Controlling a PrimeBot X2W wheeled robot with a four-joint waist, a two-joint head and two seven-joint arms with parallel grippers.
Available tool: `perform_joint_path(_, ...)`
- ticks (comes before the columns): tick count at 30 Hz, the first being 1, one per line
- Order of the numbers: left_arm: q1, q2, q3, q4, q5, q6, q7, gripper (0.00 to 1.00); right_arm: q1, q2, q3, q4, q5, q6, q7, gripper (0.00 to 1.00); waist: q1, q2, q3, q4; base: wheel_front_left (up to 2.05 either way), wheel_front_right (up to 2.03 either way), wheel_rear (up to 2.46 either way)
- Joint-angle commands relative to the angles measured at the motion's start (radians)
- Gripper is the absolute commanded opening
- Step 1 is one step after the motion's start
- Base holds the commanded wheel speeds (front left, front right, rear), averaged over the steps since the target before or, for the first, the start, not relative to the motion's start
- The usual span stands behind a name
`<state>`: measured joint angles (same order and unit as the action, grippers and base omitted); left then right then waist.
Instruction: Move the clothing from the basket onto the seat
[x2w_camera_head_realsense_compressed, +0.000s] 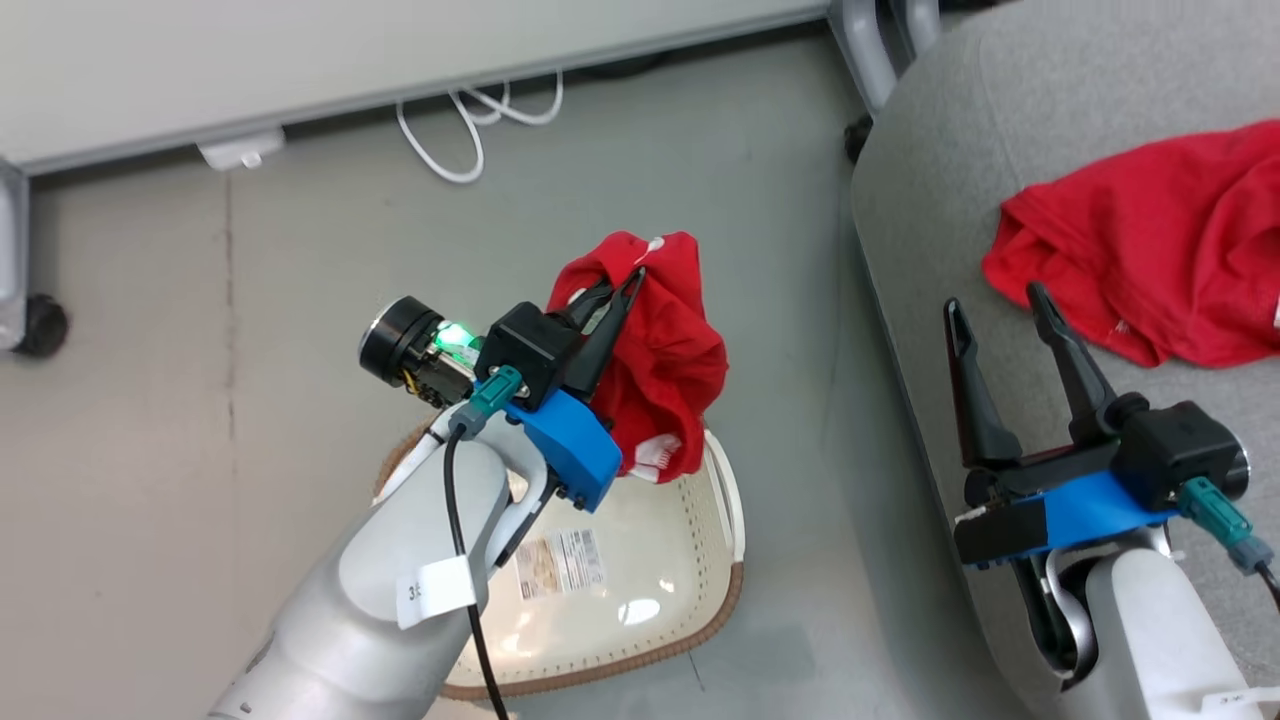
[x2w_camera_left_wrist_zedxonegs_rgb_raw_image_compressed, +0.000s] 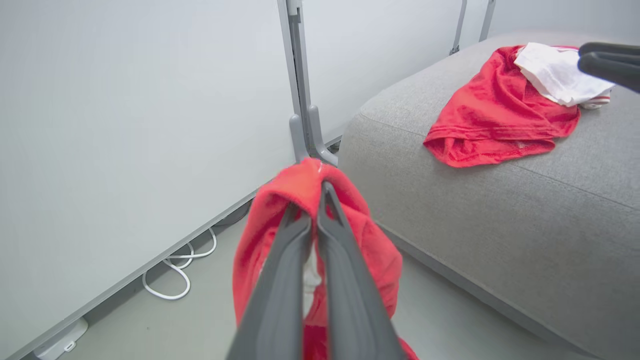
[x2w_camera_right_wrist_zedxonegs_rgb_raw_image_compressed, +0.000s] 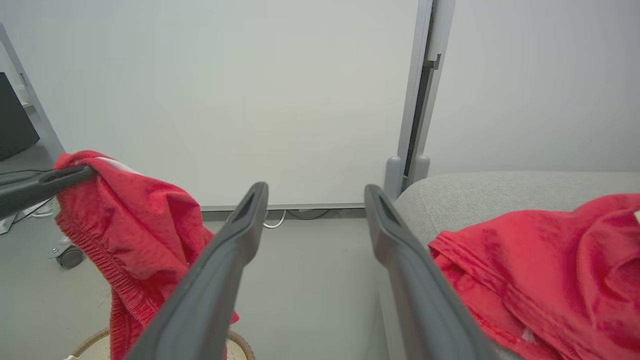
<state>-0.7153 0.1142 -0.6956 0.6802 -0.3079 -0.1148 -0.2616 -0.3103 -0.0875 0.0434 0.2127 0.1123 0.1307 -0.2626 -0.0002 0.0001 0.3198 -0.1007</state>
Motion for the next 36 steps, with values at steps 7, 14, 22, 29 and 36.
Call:
perform_joint_path(7,0.022,-0.025,0.011,-0.049,0.016,-0.011,-0.005,0.0,0.064,-0.006,0.0,0.02,0.008,0.0,-0.003,1.0,0.0002,-0.0001,-0.151,0.022,0.0,0.0,0.0)
perform_joint_path(14,0.019,-0.041,-0.001,-0.076,0.012,-0.017,-0.005,0.0,0.105,-0.001,0.002,0.032,0.013,0.0,-0.003,1.0,0.0002,-0.0001,-0.22,0.029,0.0,0.0,0.0)
perform_joint_path(22,0.016,-0.048,-0.016,-0.089,0.007,-0.018,-0.005,0.0,0.136,0.005,0.003,0.031,0.015,0.0,-0.003,1.0,0.0002,-0.0001,-0.249,0.032,0.0,0.0,0.0)
perform_joint_path(29,0.01,-0.05,-0.026,-0.095,0.005,-0.016,-0.005,0.0,0.122,0.0,0.033,0.027,0.013,0.0,-0.003,1.0,0.0002,-0.0001,-0.249,0.038,0.0,0.0,0.0)
perform_joint_path(36,-0.005,-0.051,-0.037,-0.1,0.005,-0.016,-0.005,0.0,0.071,-0.019,0.119,0.041,0.02,0.0,-0.003,1.0,0.0002,-0.0001,-0.237,0.046,0.0,0.0,0.0)
